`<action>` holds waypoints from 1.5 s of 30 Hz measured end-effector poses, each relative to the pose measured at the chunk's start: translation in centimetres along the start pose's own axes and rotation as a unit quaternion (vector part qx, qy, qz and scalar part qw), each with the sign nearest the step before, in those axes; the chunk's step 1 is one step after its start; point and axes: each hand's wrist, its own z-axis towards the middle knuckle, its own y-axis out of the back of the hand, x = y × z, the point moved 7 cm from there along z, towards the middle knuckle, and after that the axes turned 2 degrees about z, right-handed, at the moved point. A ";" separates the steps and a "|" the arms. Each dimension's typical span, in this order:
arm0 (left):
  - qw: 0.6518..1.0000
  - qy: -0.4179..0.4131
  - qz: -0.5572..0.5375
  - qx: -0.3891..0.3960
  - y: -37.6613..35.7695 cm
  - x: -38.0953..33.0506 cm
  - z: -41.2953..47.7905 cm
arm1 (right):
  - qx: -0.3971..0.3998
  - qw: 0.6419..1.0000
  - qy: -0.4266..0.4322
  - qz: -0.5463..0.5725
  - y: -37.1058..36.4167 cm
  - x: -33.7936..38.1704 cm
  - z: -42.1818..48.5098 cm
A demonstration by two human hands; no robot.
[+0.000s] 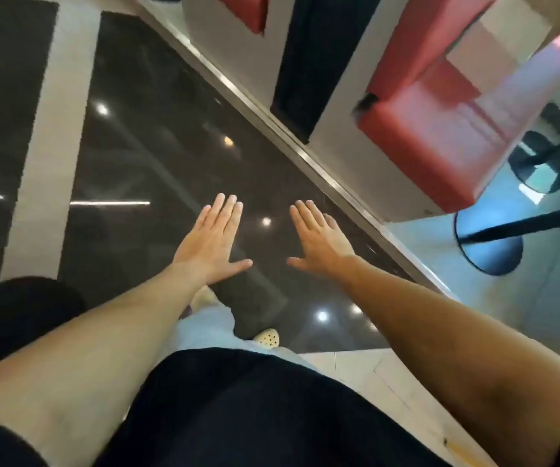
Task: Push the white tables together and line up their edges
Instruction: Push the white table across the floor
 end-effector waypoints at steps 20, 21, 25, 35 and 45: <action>0.861 0.489 -0.120 -0.071 -2.9 24.7 -19.7 | 0.021 0.880 0.436 -0.189 5.2 34.8 18.4; 0.850 0.506 -0.128 -0.071 -3.3 25.0 -20.6 | 0.024 0.869 0.454 -0.198 5.2 36.1 18.8; 0.792 0.594 -0.134 -0.056 -4.3 25.6 -24.4 | 0.024 0.820 0.524 -0.228 5.3 41.1 20.2; 0.553 0.817 -0.157 -0.039 -5.8 22.7 -29.9 | 0.016 0.649 0.707 -0.281 5.0 51.4 23.1; 0.430 0.887 -0.155 -0.066 -3.8 20.0 -29.2 | 0.001 0.544 0.782 -0.303 5.7 54.8 22.5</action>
